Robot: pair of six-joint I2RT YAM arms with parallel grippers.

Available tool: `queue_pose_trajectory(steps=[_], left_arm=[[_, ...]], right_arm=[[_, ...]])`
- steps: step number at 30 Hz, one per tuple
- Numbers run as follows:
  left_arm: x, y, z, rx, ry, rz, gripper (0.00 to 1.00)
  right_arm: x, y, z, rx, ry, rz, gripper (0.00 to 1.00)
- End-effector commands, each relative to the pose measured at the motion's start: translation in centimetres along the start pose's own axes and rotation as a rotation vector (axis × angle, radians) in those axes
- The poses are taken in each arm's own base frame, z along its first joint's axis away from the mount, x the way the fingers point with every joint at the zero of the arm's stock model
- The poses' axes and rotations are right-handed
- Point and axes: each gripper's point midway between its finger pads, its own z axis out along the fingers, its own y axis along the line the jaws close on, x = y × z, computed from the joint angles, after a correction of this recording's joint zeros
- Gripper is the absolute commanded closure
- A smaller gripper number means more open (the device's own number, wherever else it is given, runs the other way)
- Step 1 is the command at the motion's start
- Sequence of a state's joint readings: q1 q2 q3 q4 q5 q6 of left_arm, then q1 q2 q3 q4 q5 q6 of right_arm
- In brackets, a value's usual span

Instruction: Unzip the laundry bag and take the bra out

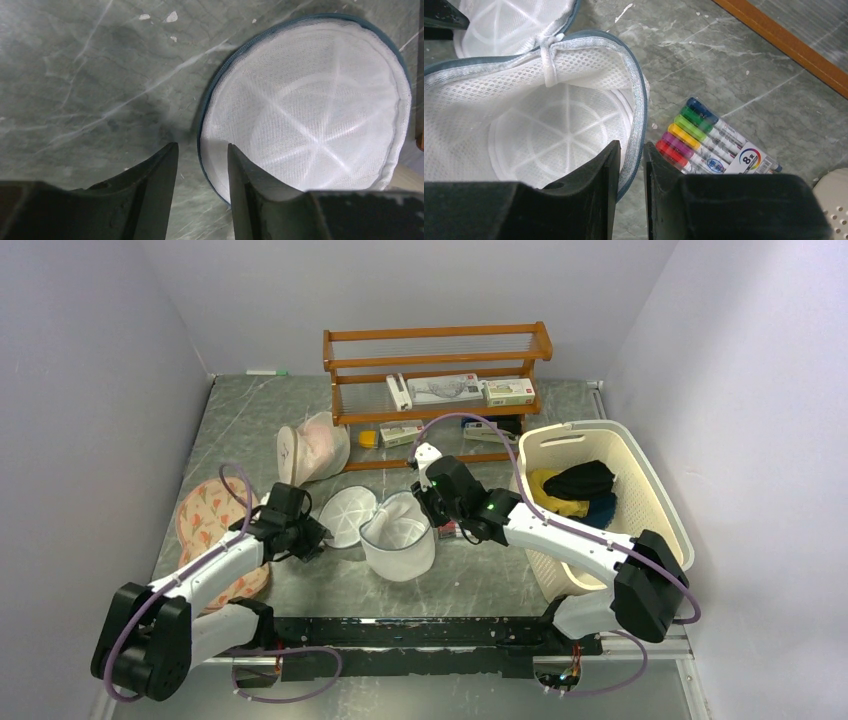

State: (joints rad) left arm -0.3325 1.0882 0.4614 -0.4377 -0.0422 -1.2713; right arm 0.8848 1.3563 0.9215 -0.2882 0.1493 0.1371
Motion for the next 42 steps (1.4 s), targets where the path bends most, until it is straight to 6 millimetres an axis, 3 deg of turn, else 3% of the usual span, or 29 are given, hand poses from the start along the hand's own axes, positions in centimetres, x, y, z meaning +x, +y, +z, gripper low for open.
queue_pose_trajectory(steps=[1,5,8,10,15,19,25,29,31,33,42], left_arm=[[0.3,-2.3,0.5,0.133,0.051,-0.015,0.52],[0.1,-2.0,0.8,0.156,0.047,-0.010,0.68],[-0.2,-2.6,0.5,0.215,0.051,0.005,0.87],[-0.7,-3.2,-0.2,0.241,0.032,0.040,0.93],[-3.9,-5.0,-4.0,0.275,-0.133,0.221,0.93],[-6.5,-6.3,-8.6,0.326,-0.291,0.351,0.93],[-8.4,-9.2,-15.4,0.473,-0.469,0.555,0.93],[-9.5,-11.0,-18.9,0.519,-0.573,0.715,0.93],[-9.9,-11.6,-20.1,0.529,-0.618,0.809,0.93],[-10.0,-12.3,-21.0,0.541,-0.648,0.899,0.93],[-9.4,-13.3,-22.3,0.590,-0.724,1.140,0.93]], right_arm=[[-0.5,0.4,-0.2,-0.013,-0.024,-0.005,0.76],[-0.5,0.5,-0.2,-0.016,-0.027,-0.004,0.76],[-0.6,0.6,-0.2,-0.021,-0.028,-0.002,0.77],[-0.7,0.7,-0.2,-0.028,-0.029,-0.003,0.77],[-0.9,1.1,-0.1,-0.044,-0.035,-0.001,0.77],[-1.5,1.8,0.1,-0.072,-0.056,0.004,0.77],[-3.7,2.3,0.7,-0.085,-0.110,0.028,0.78],[-5.3,2.4,0.9,-0.083,-0.146,0.047,0.79],[-5.5,2.8,1.1,-0.099,-0.156,0.057,0.79],[-7.2,3.2,0.9,-0.115,-0.189,0.075,0.79],[-9.1,4.3,2.6,-0.161,-0.216,0.158,0.80]])
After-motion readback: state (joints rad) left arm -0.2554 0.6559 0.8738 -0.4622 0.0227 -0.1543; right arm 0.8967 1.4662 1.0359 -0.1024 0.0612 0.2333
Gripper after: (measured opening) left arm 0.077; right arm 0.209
